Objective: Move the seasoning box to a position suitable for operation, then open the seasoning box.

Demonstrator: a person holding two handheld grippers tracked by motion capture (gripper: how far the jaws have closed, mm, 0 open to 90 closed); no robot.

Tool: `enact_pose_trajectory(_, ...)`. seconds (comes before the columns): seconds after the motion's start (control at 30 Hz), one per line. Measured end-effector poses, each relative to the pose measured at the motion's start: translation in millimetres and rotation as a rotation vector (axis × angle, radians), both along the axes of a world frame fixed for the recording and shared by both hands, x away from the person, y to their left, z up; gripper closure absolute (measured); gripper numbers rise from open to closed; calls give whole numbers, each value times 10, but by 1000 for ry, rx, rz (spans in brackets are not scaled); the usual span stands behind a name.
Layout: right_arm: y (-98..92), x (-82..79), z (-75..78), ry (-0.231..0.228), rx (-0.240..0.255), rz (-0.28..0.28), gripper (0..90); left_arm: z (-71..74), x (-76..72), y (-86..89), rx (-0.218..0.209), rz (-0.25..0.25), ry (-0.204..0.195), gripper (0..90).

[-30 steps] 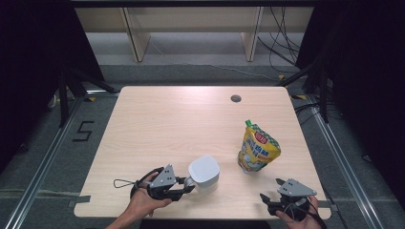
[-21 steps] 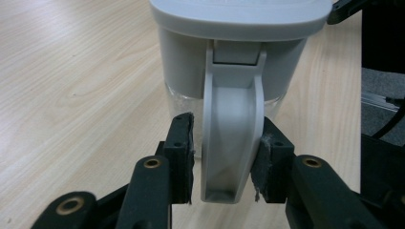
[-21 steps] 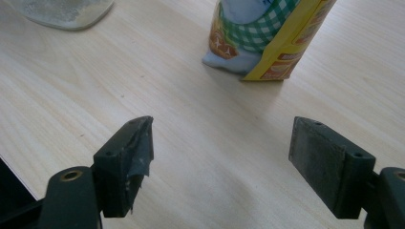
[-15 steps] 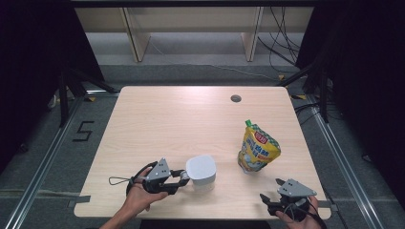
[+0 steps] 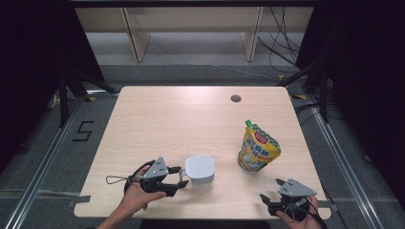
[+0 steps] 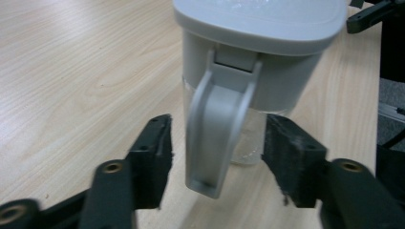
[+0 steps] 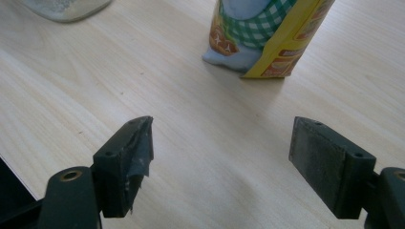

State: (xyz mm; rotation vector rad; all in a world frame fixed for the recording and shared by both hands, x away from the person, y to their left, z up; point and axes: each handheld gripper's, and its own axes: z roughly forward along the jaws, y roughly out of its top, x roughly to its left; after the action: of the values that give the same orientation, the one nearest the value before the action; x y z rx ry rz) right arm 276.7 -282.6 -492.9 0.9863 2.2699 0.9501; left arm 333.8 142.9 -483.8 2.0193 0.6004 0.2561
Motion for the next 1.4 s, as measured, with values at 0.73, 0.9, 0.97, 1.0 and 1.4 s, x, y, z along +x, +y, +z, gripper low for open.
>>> enact_pose_trajectory(0.73,52,3,10,3,6,-1,226,277,-132,180,-69,54,-56,306)
enact_pose_trajectory(0.9,92,-20,6,10,24,9,206,351,-153,190,-109,42,-63,480)
enact_pose_trajectory(0.97,109,-22,8,13,36,16,199,384,-151,192,-104,28,-78,566)
enact_pose_trajectory(1.0,112,-18,7,6,33,19,192,399,-158,182,-106,30,-79,610)
enact_pose_trajectory(1.4,209,-18,-3,-5,30,70,190,502,-64,61,-124,11,-128,870)
